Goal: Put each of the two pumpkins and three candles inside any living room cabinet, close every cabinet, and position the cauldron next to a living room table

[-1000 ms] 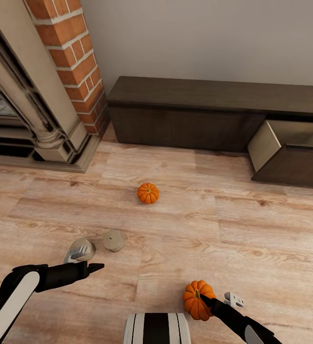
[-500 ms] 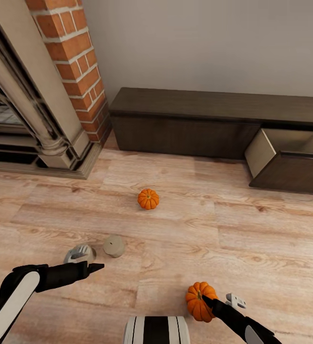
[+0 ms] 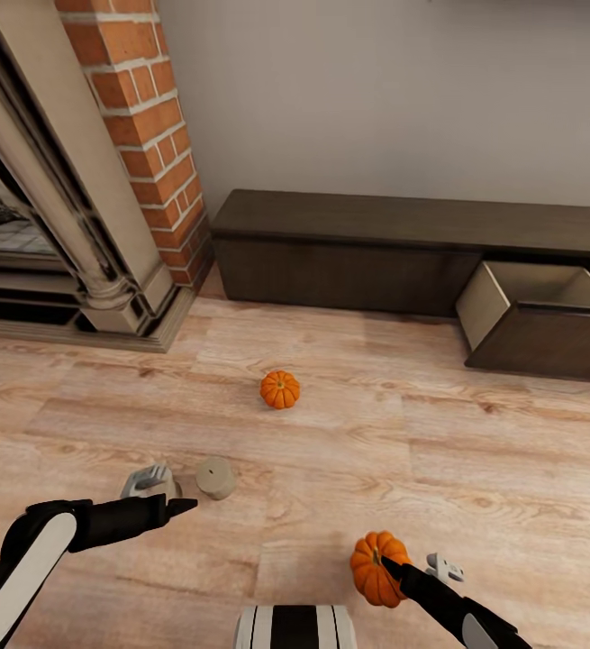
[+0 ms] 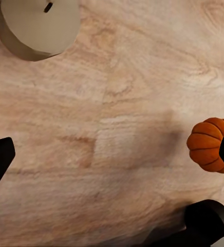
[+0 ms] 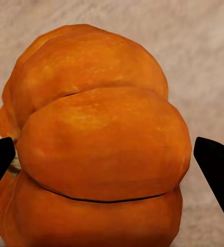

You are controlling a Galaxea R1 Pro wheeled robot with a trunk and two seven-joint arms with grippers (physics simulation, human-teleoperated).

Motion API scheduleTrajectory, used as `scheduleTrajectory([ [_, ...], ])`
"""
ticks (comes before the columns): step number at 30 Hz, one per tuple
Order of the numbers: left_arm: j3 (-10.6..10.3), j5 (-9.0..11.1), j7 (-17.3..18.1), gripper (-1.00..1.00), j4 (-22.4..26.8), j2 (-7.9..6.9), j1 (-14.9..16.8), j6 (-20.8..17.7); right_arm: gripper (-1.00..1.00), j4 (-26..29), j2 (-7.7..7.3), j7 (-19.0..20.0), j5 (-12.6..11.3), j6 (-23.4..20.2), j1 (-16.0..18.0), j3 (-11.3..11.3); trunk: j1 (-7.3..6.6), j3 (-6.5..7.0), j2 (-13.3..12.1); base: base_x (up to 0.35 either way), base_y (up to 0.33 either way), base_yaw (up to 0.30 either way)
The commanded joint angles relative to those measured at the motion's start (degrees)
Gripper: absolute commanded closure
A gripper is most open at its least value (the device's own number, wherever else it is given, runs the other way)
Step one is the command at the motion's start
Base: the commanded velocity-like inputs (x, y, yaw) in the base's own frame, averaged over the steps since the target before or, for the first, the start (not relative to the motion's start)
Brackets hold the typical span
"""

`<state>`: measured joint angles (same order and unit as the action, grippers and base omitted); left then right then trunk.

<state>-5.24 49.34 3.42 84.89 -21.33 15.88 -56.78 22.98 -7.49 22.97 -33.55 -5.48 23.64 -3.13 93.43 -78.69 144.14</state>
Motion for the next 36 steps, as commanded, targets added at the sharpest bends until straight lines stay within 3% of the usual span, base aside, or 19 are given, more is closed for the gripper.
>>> scheduleTrajectory([
  [1, -0.03, -0.39, 0.36, -1.00, 0.02, -0.03, 0.03, -0.11, 1.00, 0.04, -0.07, -0.03, -0.52, -0.27, 0.00, -0.36, -0.03, 0.19, 0.00, 0.000, 0.000, 0.000],
  [17, -0.11, -0.40, 0.30, -1.00, -0.33, -0.02, 0.03, -0.08, 1.00, 1.38, -0.45, 0.88, -0.64, -0.07, 0.00, -0.22, -0.45, 3.74, -0.22, 0.000, 0.000, 0.000],
  [24, -0.05, -0.42, 0.35, -1.00, -0.34, -0.03, 0.03, -0.08, 1.00, 9.37, -0.09, 0.05, -0.64, -3.11, -0.14, -0.26, -0.63, 5.29, -0.31, 0.000, 0.000, 0.000],
  [27, -0.04, -0.39, 0.30, -1.00, -0.41, -0.03, 0.03, -0.08, 1.00, 14.70, -0.09, -1.00, -0.66, -8.16, -0.16, -0.10, -0.70, 5.95, -0.35, 0.000, 0.000, 0.000],
  [30, 0.03, -0.52, 0.28, -1.00, -1.26, -0.03, 0.07, -0.08, 1.00, 23.61, -0.24, -4.24, -0.73, -15.08, -0.20, 0.18, -0.78, 6.62, -0.39, 0.000, 0.000, 0.000],
  [33, 0.10, -1.34, 0.27, -1.00, -1.73, -0.03, 0.10, -0.08, 1.00, 33.64, -0.09, -10.68, -0.75, -21.16, -0.27, 1.72, -0.86, 7.28, -0.43, 0.000, 0.000, 0.000],
  [36, 0.19, -2.44, 0.27, -1.00, -1.92, -0.03, 0.13, -0.02, 1.00, 42.86, -0.01, -18.31, -0.89, -24.18, -0.63, 2.70, -0.94, 7.95, -0.47, 0.000, 0.000, 0.000],
])
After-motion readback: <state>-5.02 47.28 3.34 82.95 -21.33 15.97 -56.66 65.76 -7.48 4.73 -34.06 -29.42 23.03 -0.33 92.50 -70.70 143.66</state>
